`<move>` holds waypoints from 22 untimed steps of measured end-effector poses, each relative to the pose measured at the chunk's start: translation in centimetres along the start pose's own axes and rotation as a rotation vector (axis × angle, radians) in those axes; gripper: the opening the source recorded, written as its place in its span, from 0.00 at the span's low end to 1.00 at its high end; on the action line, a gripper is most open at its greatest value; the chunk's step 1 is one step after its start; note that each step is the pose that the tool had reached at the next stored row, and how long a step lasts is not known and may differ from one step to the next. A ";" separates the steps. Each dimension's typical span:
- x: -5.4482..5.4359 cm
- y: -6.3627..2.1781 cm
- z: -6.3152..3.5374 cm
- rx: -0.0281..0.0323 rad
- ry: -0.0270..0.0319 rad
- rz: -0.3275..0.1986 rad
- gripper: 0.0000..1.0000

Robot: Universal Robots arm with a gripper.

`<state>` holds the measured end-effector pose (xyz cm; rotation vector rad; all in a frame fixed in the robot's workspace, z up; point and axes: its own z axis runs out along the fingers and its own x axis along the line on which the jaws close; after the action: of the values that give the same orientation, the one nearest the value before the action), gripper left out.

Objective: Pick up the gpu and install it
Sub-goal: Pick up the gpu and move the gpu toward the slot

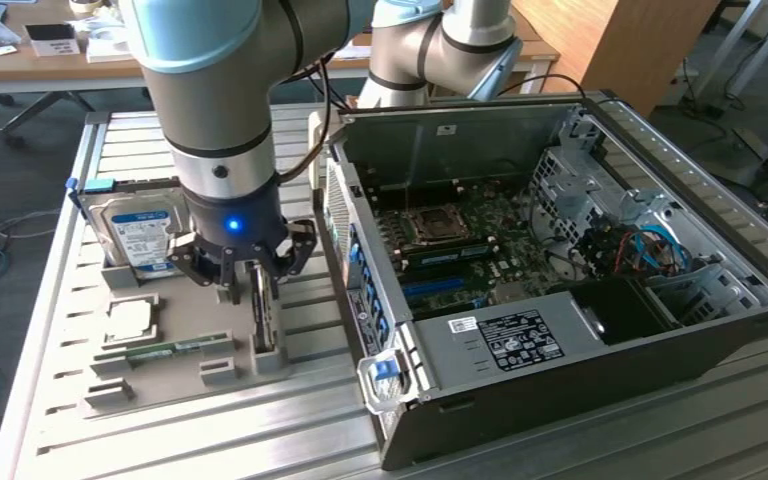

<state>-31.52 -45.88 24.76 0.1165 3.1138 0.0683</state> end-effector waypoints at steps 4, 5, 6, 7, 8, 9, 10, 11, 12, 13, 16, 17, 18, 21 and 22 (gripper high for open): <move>0.0 0.32 0.22 -0.0001 -0.0001 0.000 0.47; 0.0 0.32 0.32 0.0000 0.0000 0.000 0.47; 0.0 0.33 0.44 0.0001 0.0000 0.000 0.47; 0.0 0.34 0.56 0.0001 0.0001 0.000 0.47; 0.1 0.35 0.69 0.0001 0.0001 0.000 0.47; 0.0 0.36 0.82 0.0000 0.0001 0.000 0.47; 0.1 0.36 0.94 0.0001 0.0001 0.000 0.47; 0.1 0.36 1.06 0.0000 0.0000 0.000 0.47; 0.1 0.37 1.16 0.0000 0.0001 0.000 0.47; 0.1 0.37 1.19 0.0001 0.0002 0.000 0.47; 0.1 0.37 1.19 0.0001 0.0002 0.000 0.47; 0.1 0.37 1.19 0.0001 0.0002 0.000 0.47; 0.1 0.37 1.20 -0.0003 0.0002 0.000 0.47; 0.1 0.41 1.23 -0.0014 0.0000 0.000 0.47; 0.1 0.43 1.24 -0.0013 0.0001 0.000 0.47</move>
<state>-31.52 -45.39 23.54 0.1166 3.1137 0.0703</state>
